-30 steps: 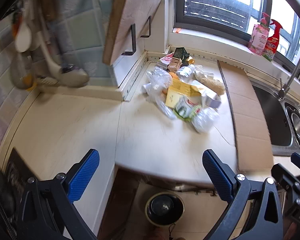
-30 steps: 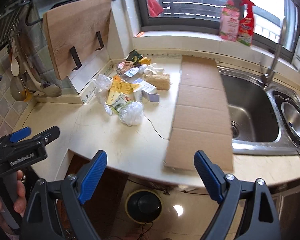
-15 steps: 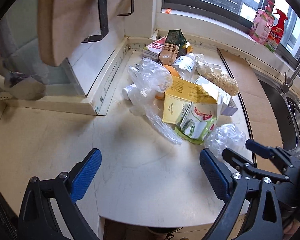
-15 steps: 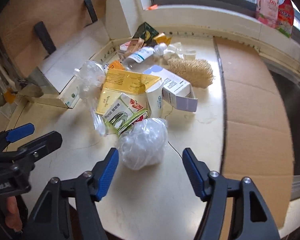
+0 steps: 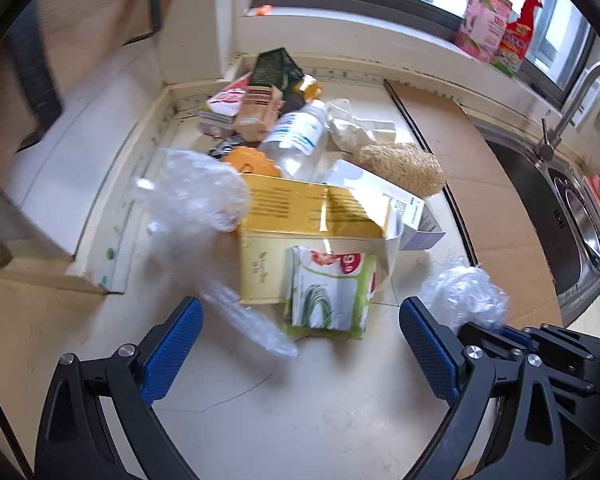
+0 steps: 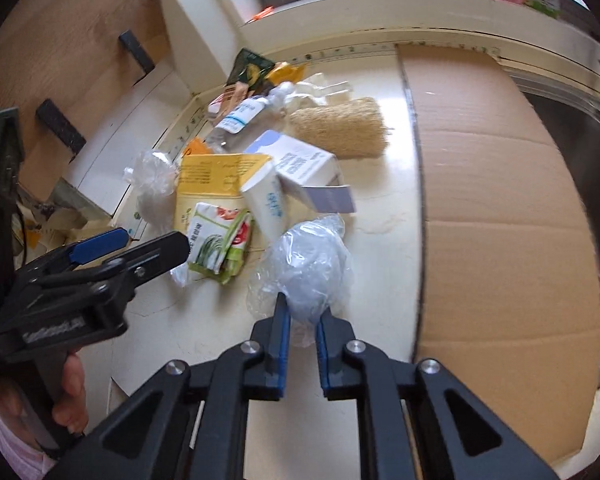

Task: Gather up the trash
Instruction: 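Close the left tool on the snack packet while the right tool grasps the crumpled plastic bag, then carry the snack packet and plastic bag down over the round trash bin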

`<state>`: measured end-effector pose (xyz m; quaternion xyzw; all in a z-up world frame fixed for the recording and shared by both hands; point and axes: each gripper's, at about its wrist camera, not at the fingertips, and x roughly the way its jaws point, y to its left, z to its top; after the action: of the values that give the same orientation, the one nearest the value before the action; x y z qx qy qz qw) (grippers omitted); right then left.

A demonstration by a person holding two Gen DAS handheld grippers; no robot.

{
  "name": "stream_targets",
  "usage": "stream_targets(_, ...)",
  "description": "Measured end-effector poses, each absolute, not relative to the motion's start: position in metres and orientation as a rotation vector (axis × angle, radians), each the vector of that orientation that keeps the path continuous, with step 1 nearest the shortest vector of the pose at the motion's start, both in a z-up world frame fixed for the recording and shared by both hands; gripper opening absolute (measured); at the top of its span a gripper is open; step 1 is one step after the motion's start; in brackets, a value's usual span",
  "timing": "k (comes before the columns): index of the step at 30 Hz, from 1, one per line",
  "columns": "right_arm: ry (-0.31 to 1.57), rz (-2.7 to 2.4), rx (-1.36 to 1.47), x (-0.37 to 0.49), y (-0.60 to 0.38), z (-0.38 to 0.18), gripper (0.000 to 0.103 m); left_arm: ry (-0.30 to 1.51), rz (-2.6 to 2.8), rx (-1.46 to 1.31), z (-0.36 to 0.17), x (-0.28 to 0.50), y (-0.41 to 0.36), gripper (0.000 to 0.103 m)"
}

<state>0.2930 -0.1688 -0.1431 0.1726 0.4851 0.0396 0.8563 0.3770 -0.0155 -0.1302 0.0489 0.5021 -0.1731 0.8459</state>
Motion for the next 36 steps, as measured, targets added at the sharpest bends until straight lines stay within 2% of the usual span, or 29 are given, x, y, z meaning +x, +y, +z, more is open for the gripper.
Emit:
stream_targets(4, 1.014, 0.062, 0.410, 0.284, -0.181, -0.145, 0.011, 1.078, -0.371, 0.165, -0.145, 0.384, -0.032, 0.097)
stream_targets(9, 1.014, 0.057, 0.427, 0.280, -0.184, -0.148, 0.012, 1.112, -0.361, 0.235, -0.162, 0.389, -0.047, 0.089)
stream_targets(12, 1.013, 0.058, 0.429, 0.281, -0.183, -0.150, 0.012, 1.130, -0.355, 0.266, -0.170, 0.389, -0.053, 0.075)
stream_targets(14, 1.016, 0.055, 0.426, 0.281, -0.182, -0.149, 0.012, 1.154, -0.360, 0.260, -0.175, 0.389, -0.053, 0.056)
stream_targets(18, 1.026, 0.043, 0.406, 0.282, -0.177, -0.148, 0.011, 1.175, -0.362, 0.228, -0.176, 0.391, -0.048, 0.047)
stream_targets(20, 1.037, 0.041, 0.400, 0.283, -0.174, -0.147, 0.011, 1.177, -0.362, 0.223, -0.175, 0.389, -0.046, 0.036)
stream_targets(29, 1.062, 0.043, 0.359, 0.281, -0.159, -0.143, 0.010, 1.178, -0.358, 0.195, -0.169, 0.385, -0.041, 0.028)
stream_targets(36, 1.058, 0.049, 0.333, 0.277, -0.152, -0.138, 0.010, 1.181, -0.362, 0.189, -0.162, 0.372, -0.035, 0.027)
